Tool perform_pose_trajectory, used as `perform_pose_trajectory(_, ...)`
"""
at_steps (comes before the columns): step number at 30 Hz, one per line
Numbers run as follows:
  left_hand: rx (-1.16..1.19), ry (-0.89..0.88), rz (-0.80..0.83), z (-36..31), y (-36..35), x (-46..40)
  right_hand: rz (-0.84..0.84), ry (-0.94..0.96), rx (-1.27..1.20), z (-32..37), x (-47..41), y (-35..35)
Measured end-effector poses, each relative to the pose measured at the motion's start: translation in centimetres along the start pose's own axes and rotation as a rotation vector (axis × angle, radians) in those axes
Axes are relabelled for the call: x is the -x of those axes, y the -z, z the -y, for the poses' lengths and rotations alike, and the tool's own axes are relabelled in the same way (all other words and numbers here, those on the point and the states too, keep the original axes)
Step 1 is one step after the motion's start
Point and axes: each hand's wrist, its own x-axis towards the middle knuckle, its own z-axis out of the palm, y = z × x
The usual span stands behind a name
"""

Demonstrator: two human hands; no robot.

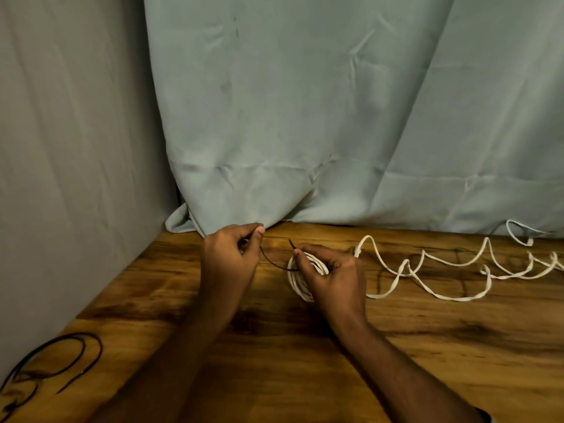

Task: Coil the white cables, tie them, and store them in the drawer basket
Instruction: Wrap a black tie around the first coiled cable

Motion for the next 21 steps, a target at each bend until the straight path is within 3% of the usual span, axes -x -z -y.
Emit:
perform_pose_trajectory(2, 0.026, 0.036, 0.02, -0.2, -0.3, 0.2, 0.018, 0.09, 0.07, 0.2, 0.1, 0.0)
perform_pose_trajectory(6, 0.357, 0.395, 0.102, -0.5, -1.4, 0.6, 0.035, 0.196, 0.191, 0.5, 0.2, 0.0)
perform_pose_trajectory(8, 0.424, 0.476, 0.127, -0.4, -1.8, 0.8, 0.047, 0.221, 0.212, 0.5, 0.2, 0.0)
perform_pose_trajectory(21, 0.424, 0.48, 0.182, 0.2, -2.6, 1.2, 0.091, 0.235, 0.291, 0.4, 0.1, -0.2)
